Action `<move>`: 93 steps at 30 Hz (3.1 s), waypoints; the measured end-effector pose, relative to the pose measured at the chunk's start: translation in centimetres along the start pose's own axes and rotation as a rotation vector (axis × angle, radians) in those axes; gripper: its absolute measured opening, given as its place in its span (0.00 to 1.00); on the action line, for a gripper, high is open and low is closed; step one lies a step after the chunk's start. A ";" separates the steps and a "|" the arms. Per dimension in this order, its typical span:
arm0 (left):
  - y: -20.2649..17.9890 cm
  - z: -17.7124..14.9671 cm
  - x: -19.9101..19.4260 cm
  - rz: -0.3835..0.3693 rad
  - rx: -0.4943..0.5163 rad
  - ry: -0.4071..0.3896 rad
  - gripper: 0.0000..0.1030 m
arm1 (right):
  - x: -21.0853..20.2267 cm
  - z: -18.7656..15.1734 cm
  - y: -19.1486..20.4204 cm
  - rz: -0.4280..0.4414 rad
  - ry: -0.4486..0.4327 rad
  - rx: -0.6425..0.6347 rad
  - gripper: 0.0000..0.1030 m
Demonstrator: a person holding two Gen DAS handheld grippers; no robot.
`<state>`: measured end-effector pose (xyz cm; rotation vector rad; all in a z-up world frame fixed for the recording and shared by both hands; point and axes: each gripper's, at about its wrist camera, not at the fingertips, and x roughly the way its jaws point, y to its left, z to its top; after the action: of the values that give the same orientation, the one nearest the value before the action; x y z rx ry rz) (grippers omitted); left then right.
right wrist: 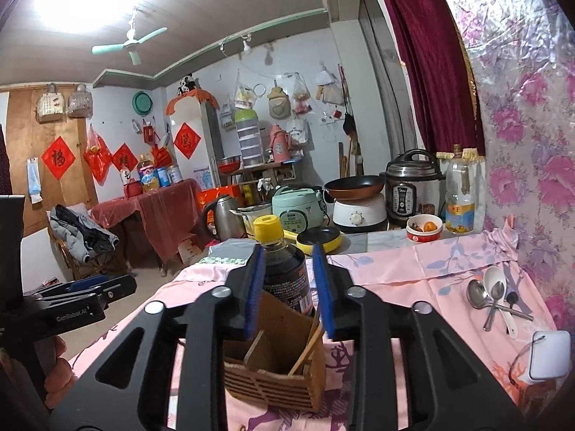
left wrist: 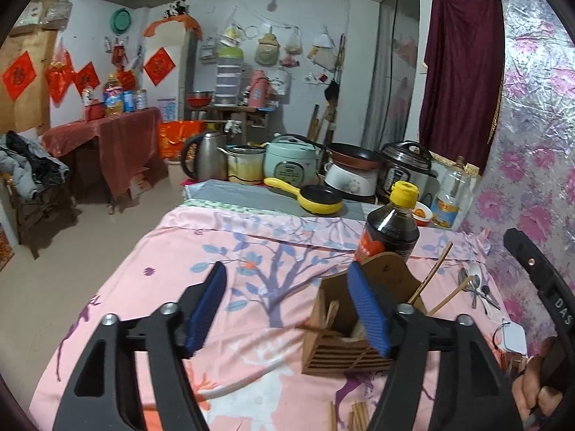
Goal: Organize utensils
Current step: 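Carry the left tool's chopstick into the wooden holder while the right tool drops its chopstick in, then move both open tools back toward the remaining chopsticks on the sheet, then lower both open tools over the loose bamboo chopsticks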
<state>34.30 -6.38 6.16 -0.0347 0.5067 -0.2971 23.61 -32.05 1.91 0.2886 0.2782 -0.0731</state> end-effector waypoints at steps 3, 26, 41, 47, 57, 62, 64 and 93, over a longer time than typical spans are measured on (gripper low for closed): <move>0.1 -0.9 -1.5 0.026 0.001 -0.012 0.82 | -1.6 -0.5 0.2 -0.012 -0.010 0.000 0.43; -3.0 -9.1 -15.4 0.142 0.076 -0.162 0.94 | -15.4 -4.5 3.4 0.031 -0.067 -0.011 0.70; -3.9 -13.7 -24.2 0.179 0.092 -0.238 0.94 | -25.3 -6.7 4.0 0.035 -0.144 0.009 0.92; -0.9 -17.3 -24.8 0.210 0.005 -0.148 0.94 | -28.1 -8.7 3.6 0.026 -0.122 0.016 0.93; 2.3 -23.1 -18.1 0.185 -0.043 0.090 0.94 | -23.5 -15.3 1.4 -0.080 0.072 -0.014 0.93; 1.9 -25.9 -14.3 0.159 -0.006 0.201 0.94 | -21.3 -17.7 -0.1 -0.112 0.144 -0.009 0.93; 1.4 -26.9 -13.0 0.144 0.015 0.236 0.94 | -20.7 -18.4 -0.6 -0.115 0.168 0.005 0.93; -0.6 -27.4 -3.1 0.138 0.091 0.347 0.93 | -17.3 -21.6 -5.1 -0.175 0.298 0.130 0.93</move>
<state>18.30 -4.99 -16.31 0.1421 0.8354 -0.1908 0.87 -30.13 -14.50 0.4047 0.5958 -0.2226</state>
